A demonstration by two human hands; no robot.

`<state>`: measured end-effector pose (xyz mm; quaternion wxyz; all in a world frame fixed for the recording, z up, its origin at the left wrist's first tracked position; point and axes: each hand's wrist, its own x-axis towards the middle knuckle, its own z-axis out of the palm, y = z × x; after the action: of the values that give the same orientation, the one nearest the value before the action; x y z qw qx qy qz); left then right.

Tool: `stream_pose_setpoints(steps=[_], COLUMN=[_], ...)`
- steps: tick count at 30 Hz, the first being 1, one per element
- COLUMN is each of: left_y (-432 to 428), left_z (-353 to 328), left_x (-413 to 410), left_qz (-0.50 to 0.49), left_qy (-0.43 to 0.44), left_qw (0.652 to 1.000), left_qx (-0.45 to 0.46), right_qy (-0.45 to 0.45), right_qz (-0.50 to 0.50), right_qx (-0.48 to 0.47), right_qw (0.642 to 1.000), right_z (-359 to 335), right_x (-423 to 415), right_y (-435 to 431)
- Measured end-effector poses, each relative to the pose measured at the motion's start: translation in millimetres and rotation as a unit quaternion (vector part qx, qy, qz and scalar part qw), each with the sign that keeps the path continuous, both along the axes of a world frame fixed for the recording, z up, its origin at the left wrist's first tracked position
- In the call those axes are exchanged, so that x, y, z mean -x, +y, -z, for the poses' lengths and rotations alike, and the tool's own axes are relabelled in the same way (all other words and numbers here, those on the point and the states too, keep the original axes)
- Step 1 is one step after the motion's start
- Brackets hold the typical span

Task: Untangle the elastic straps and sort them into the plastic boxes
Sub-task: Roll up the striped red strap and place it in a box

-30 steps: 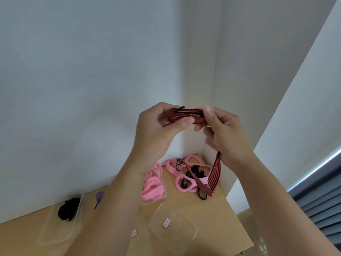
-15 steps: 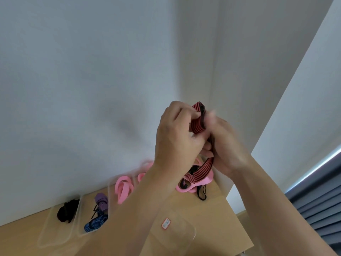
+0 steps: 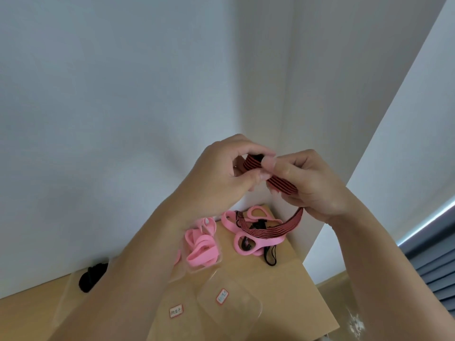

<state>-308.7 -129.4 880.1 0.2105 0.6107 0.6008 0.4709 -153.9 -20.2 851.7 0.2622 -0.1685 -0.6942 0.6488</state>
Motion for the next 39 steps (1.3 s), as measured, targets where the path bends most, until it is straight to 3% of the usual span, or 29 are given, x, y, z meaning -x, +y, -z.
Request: stream_pose_setpoints(steps=[6, 9, 12, 17, 21, 23, 25, 27, 29, 30, 32, 34, 39], left_y=[14.0, 25.6, 33.5, 30.8, 28.2, 22.5, 15.0, 9.8, 10.2, 11.6, 12.0, 10.2, 16.1], left_z=[8.8, 19.1, 31.3, 48.0, 55.3, 56.0, 54.0, 47.2, 37.0, 31.7, 23.8, 20.5, 24.9], left_x=[-24.9, -35.8, -37.0, -22.4, -13.0, -9.3, -9.5, -15.7, -19.8, -17.4, -10.0, -5.6, -7.4], left_qz=[-0.151, -0.211, -0.238, -0.208, -0.175, -0.136, -0.093, -0.11, -0.176, -0.191, -0.159, -0.118, -0.151], left_qy=[-0.124, -0.12, -0.01, 0.194, 0.316, 0.332, 0.282, 0.129, -0.027, -0.065, -0.096, -0.113, -0.084], left_qw=[0.973, 0.954, 0.94, 0.897, 0.867, 0.878, 0.913, 0.958, 0.974, 0.976, 0.983, 0.986, 0.984], left_qx=[-0.119, -0.176, -0.245, -0.337, -0.342, -0.316, -0.28, -0.233, -0.143, -0.087, -0.007, 0.017, -0.042], right_qy=[0.107, 0.103, 0.064, 0.001, -0.008, 0.004, 0.02, 0.036, 0.048, 0.053, 0.064, 0.071, 0.051], right_qz=[0.032, 0.087, 0.14, 0.114, 0.118, 0.138, 0.145, 0.139, 0.136, 0.135, 0.126, 0.108, 0.111], right_qx=[0.051, 0.141, 0.224, 0.324, 0.334, 0.341, 0.331, 0.302, 0.26, 0.242, 0.226, 0.225, 0.269], right_qw=[0.992, 0.981, 0.962, 0.939, 0.935, 0.93, 0.932, 0.943, 0.955, 0.959, 0.964, 0.966, 0.955], right_z=[5.5, 7.3, 6.1, -6.2, -8.6, -7.0, -5.8, -4.6, -3.9, -3.4, -2.6, -1.5, -5.1], right_x=[11.5, 23.6, 30.9, 25.2, 25.4, 25.8, 25.6, 25.8, 27.0, 27.4, 26.4, 24.1, 22.6], right_y=[-15.3, -23.6, -29.9, -22.0, -20.9, -19.8, -18.5, -18.9, -21.6, -23.2, -25.7, -26.3, -26.9])
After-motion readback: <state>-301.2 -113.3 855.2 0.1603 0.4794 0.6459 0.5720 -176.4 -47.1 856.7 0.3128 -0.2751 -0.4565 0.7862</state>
